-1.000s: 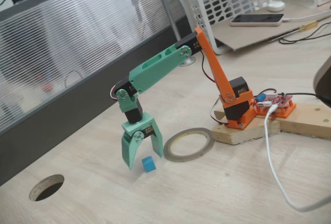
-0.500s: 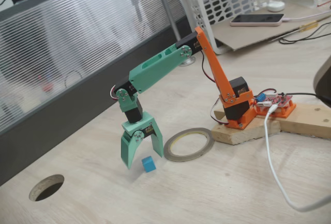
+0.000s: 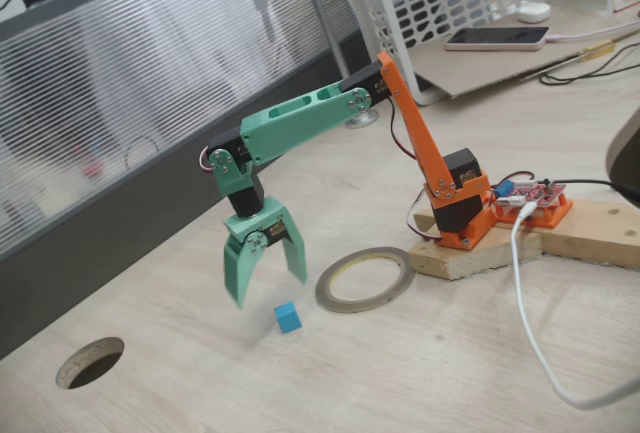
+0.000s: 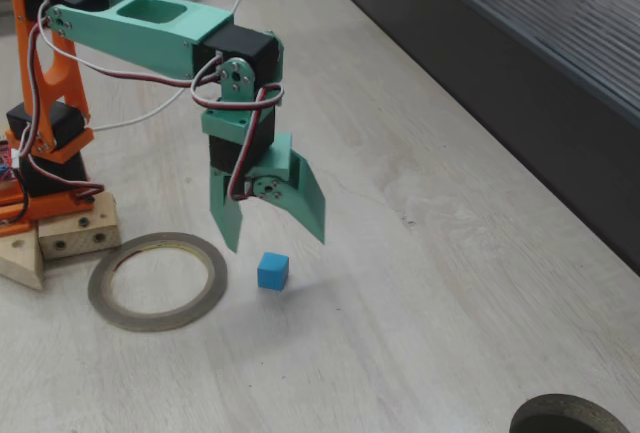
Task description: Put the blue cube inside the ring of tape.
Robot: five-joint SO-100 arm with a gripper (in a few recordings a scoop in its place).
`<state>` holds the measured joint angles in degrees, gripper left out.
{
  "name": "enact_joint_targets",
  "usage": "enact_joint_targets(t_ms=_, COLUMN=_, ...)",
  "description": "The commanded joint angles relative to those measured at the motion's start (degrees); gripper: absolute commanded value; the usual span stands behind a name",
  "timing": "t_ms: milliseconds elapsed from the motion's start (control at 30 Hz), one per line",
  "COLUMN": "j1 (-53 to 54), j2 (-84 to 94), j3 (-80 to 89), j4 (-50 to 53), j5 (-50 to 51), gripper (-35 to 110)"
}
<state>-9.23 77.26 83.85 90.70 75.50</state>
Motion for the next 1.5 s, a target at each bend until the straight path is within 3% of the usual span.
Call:
enact_joint_targets(t_ms=0, j1=-0.4, j2=-4.3, j3=-1.8, j4=2.5, j5=0.4, gripper=70)
enact_joint_targets(t_ms=533, j1=-0.5, j2=-7.6, j3=-2.1, j4=1.6, j5=0.4, gripper=71)
enact_joint_targets(t_ms=767, j1=-0.1, j2=-7.6, j3=-1.5, j4=-9.9, j5=0.3, gripper=70)
enact_joint_targets(t_ms=1467, j1=-0.5, j2=-6.9, j3=-1.1, j4=-10.6, j5=-0.3, gripper=70)
